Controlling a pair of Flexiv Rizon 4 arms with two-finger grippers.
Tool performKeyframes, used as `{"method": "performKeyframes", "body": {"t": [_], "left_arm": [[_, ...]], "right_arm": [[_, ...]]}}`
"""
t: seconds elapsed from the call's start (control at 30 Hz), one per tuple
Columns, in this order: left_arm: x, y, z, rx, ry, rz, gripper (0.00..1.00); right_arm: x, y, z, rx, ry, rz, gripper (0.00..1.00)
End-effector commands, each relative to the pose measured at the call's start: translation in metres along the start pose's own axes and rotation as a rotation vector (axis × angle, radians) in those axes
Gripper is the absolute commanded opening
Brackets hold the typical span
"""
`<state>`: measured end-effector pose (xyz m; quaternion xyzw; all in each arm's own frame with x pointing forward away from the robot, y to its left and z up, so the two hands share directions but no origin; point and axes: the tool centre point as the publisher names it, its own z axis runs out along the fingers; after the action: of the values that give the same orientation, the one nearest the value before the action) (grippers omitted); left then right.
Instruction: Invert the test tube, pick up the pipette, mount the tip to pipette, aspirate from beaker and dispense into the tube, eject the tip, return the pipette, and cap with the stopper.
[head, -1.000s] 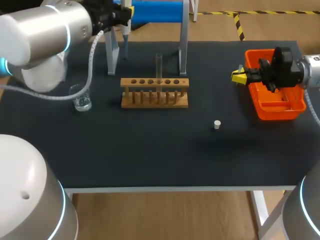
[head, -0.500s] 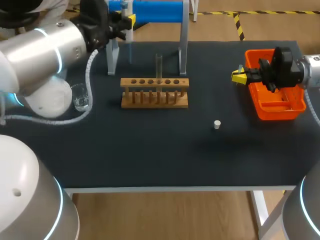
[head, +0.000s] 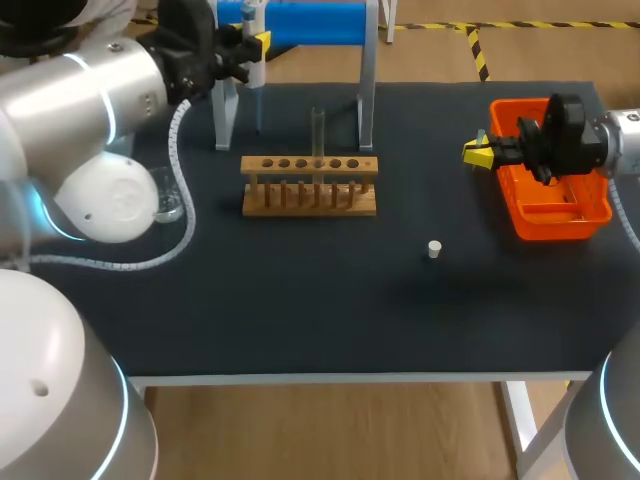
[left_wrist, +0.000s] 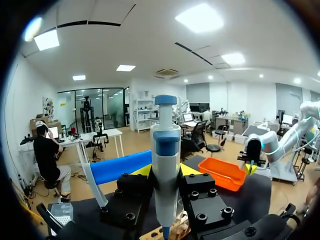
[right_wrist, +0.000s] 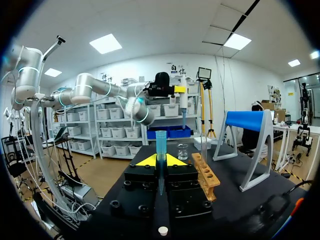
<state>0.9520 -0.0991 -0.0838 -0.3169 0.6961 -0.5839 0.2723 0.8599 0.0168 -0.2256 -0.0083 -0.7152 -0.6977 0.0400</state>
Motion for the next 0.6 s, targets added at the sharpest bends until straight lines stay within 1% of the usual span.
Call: {"method": "performKeyframes", "body": {"t": [0.03,0.1,0.17,0.23,0.3,0.4,0.47,0.5,0.53,0.6], "left_arm": [[-0.004,0.001,-0.001,0.004,0.32,0.0,0.0],[-0.003,-0.001,-0.002,-0.004,0.327,0.011,0.0],[-0.001,-0.004,-0.004,0.021,0.358,0.005,0.0],[0.0,-0.006,-0.008,0.012,0.381,0.009,0.0],[0.002,-0.007,-0.011,0.024,0.406,0.002,0.0],[0.005,-0.01,-0.016,0.029,0.47,0.001,0.0],[0.008,-0.011,-0.019,0.022,0.537,-0.002,0.0],[0.009,-0.011,-0.02,0.018,0.556,0.002,0.0],[0.011,-0.011,-0.023,-0.008,0.597,0.016,0.0],[0.013,-0.012,-0.025,0.006,0.655,0.006,0.0]], "right_arm": [[0.0,0.0,-0.001,0.002,0.001,0.0,0.0],[0.0,0.0,-0.001,0.002,0.001,0.0,0.0],[0.0,0.0,-0.001,0.002,0.001,0.0,0.0],[0.0,0.0,-0.001,0.002,0.001,0.0,0.0],[0.0,0.0,-0.001,0.002,0.001,0.0,0.0],[0.0,0.0,-0.001,0.002,0.001,0.0,0.0],[0.0,0.0,-0.001,0.002,0.001,0.0,0.0],[0.0,0.0,-0.001,0.002,0.001,0.0,0.0],[0.0,0.0,-0.001,0.002,0.001,0.0,0.0],[0.0,0.0,-0.001,0.002,0.001,0.0,0.0]]}}
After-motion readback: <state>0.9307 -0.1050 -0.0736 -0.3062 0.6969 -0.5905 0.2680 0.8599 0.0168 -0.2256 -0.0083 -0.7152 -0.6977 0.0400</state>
